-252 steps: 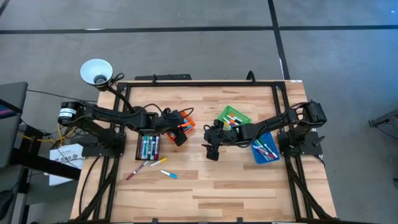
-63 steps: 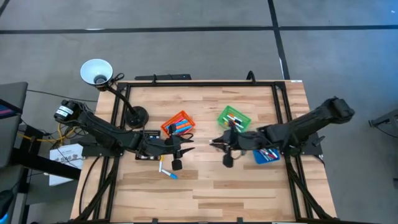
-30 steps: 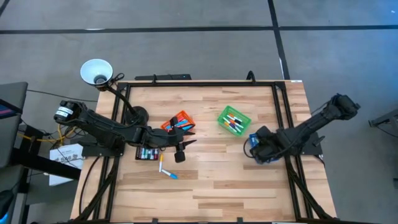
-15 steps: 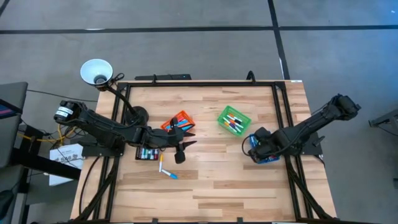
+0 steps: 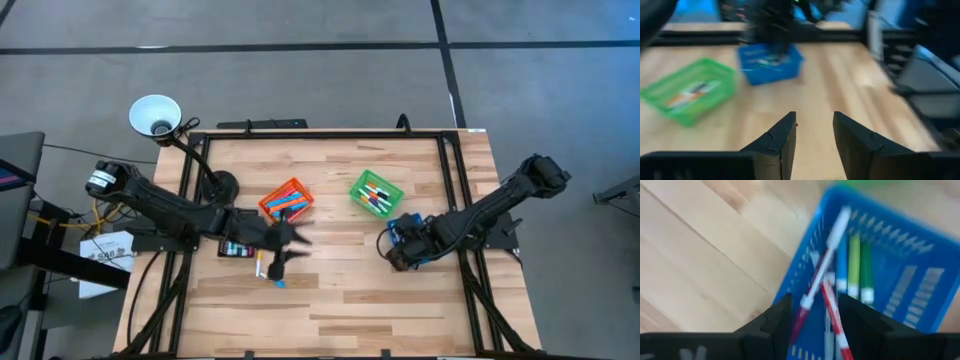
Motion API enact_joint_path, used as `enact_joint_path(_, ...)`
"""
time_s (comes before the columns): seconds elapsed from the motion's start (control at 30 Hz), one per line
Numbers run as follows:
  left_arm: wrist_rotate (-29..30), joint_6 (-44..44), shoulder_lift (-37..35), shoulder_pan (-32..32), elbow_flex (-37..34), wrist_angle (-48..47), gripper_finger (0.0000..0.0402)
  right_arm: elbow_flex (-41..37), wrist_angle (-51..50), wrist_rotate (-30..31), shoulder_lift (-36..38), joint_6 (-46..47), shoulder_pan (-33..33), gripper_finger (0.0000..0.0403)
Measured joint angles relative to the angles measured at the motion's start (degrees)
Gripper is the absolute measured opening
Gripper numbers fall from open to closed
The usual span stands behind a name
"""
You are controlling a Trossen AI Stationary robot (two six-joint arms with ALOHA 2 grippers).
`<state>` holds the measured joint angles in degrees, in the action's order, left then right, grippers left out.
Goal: Pick & Place Markers
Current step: Put the light blue pen into the green bin
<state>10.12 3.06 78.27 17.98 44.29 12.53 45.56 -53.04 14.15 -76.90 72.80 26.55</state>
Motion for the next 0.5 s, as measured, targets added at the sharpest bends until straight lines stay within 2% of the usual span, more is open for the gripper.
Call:
enact_joint_path(0.17, -1.1, 0.2, -0.1, 7.1, 0.0, -5.1, 0.0110, 5.6, -1.5, 6.2, 0.0, -4.6, 0.0, 0.0152)
enact_joint_path(0.33, -1.1, 5.3, -0.1, 11.7, 0.0, -16.5, 0.0108, 11.0, -2.9, 10.0, 0.1, -10.8, 0.0, 0.0150)
enact_joint_path(0.5, -0.8, 13.7, 2.7, 12.2, 0.0, -28.2, 0.0121, 11.9, 5.2, 16.0, 0.0, -15.6, 0.0, 0.0151)
